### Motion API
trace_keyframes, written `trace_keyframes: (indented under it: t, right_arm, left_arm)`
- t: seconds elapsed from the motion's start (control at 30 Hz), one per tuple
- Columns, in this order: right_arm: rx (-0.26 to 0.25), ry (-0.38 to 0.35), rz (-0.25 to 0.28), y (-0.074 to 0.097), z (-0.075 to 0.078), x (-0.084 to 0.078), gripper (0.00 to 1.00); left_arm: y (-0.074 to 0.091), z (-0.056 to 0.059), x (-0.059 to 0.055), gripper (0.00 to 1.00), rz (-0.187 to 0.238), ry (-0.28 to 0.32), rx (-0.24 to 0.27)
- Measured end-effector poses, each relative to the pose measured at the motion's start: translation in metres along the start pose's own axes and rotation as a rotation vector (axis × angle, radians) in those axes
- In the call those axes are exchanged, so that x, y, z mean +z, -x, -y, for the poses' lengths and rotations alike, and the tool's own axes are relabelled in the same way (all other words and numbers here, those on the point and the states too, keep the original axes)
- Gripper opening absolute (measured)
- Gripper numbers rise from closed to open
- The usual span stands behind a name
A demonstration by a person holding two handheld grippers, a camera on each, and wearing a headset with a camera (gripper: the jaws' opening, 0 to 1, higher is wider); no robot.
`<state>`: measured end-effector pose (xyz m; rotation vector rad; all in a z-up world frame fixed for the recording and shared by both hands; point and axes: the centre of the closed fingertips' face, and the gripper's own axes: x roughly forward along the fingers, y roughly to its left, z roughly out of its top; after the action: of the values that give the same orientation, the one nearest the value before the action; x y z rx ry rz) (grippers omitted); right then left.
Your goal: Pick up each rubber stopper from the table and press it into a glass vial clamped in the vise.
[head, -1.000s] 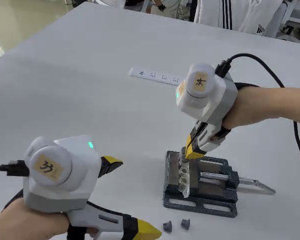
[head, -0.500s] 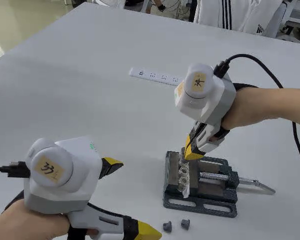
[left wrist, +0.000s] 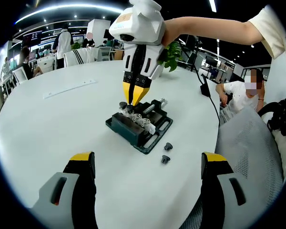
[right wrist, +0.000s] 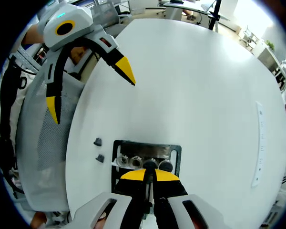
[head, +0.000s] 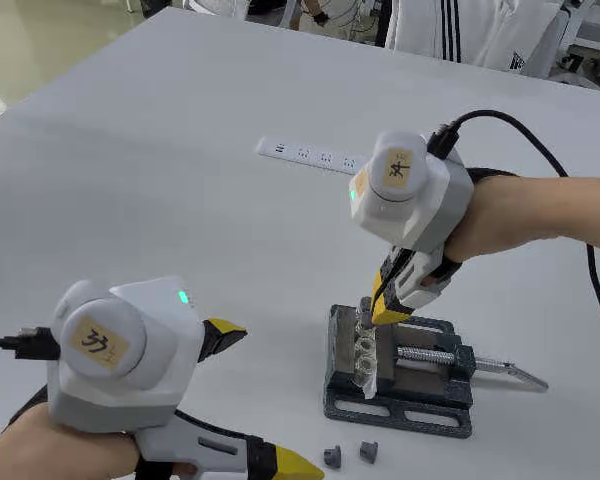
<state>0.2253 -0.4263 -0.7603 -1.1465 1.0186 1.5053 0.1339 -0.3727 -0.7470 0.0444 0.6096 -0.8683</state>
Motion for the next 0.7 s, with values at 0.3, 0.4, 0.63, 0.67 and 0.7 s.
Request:
trace_keyframes:
  t: [0.3,0.4,0.63,0.67,0.7]
  right_arm:
    - [0.012,-0.007,0.009,-0.0036,-0.0009,0.0031,0.00]
    - [0.011,-0.006,0.008,-0.0037,0.0010,0.0035,0.00]
    - [-0.001,0.000,-0.001,-0.0044,0.0015,0.0035,0.00]
    - [-0.002,-0.005,-0.002,-0.0045,0.0018,0.0034,0.00]
    - [-0.002,-0.016,-0.006,-0.0048,0.0029,0.0033,0.00]
  left_arm:
    - [0.0028,-0.0037,-0.0036,0.91,-0.002,0.005,0.005]
    - [0.0035,-0.0042,-0.0050,0.91,-0.002,0.008,0.007]
    - [0.0015,-0.0019,-0.0048,0.91,-0.007,0.007,0.004]
    - [0.0012,-0.0011,-0.0042,0.91,-0.007,0.007,0.004]
    - [0.0007,-0.0004,-0.0031,0.91,-0.004,0.008,0.001]
